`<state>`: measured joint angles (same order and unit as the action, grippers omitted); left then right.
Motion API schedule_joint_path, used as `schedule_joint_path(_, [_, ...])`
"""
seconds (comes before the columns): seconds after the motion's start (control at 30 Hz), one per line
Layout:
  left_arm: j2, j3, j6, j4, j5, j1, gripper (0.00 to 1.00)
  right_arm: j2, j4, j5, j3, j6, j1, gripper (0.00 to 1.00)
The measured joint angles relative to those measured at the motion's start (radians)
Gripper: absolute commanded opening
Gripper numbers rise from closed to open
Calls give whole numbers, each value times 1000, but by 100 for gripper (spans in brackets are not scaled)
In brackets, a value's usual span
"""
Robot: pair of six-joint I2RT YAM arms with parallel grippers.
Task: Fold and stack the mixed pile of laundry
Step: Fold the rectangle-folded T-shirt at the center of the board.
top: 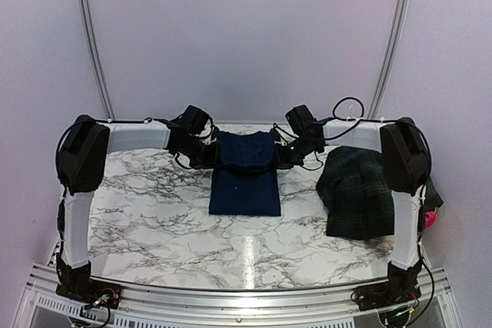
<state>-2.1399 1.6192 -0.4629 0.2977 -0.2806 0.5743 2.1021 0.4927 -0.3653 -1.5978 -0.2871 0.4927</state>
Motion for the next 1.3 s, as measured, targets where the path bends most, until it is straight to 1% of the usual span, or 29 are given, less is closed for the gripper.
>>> schedule_joint_path(0.07, [-16, 4, -3, -1, -1, -2, 22, 16, 2, 0, -9, 0, -3, 17])
schedule_joint_path(0.1, [-23, 4, 2, 0, -1, -5, 26, 23, 3, 1, -10, -4, -5, 20])
schedule_joint_path(0.17, [-40, 4, -2, 0, -3, -12, 39, 35, 10, 4, -10, 0, -11, 29])
schedule_joint_path(0.23, [-48, 4, -3, 3, -4, -23, 52, 41, 25, 12, -10, 1, -18, 33])
schedule_joint_path(0.27, [-49, 5, -3, 4, -5, -30, 61, 41, 33, 16, -10, 1, -22, 35])
schedule_joint_path(0.3, [-49, 7, -6, 4, -5, -37, 74, 40, 41, 20, -13, 0, -27, 36])
schedule_joint_path(0.33, [-48, 12, -3, 4, -6, -43, 79, 39, 45, 25, -16, -1, -32, 38])
schedule_joint_path(0.37, [-47, 16, -3, 3, -6, -52, 80, 35, 47, 31, -16, 0, -39, 39])
schedule_joint_path(0.43, [-32, 14, -3, 4, -2, -72, 81, 19, 59, 39, -13, -1, -50, 40])
schedule_joint_path(0.53, [29, -21, 0, 2, 0, -103, 82, -48, 66, 35, 13, 1, -62, 40])
schedule_joint_path(0.6, [87, -63, 2, -1, -3, -117, 80, -118, 61, 14, 50, 0, -65, 38])
schedule_joint_path(0.63, [122, -90, 5, -1, -8, -119, 77, -156, 54, 0, 74, -2, -63, 38])
schedule_joint_path(0.7, [177, -135, 11, -6, -26, -108, 69, -215, 36, -34, 118, -11, -53, 36])
schedule_joint_path(0.77, [214, -175, 19, -20, -57, -82, 57, -252, 0, -77, 159, -27, -32, 34])
schedule_joint_path(0.8, [221, -188, 22, -30, -74, -64, 52, -256, -21, -101, 174, -35, -16, 34])
schedule_joint_path(0.87, [216, -204, 16, -61, -105, -35, 45, -240, -65, -143, 192, -58, 14, 34])
schedule_joint_path(0.93, [191, -210, -2, -97, -135, -13, 41, -203, -105, -183, 196, -79, 34, 34])
schedule_joint_path(1.03, [122, -194, -29, -145, -167, -12, 39, -124, -157, -226, 185, -98, 49, 33])
schedule_joint_path(1.17, [-9, -121, -55, -175, -179, -28, 39, -3, -181, -245, 139, -106, 34, 32])
schedule_joint_path(1.23, [-59, -81, -66, -185, -178, -39, 42, 42, -189, -245, 125, -106, 14, 32])
schedule_joint_path(1.3, [-98, -42, -81, -191, -175, -55, 48, 66, -185, -244, 123, -104, -10, 32])
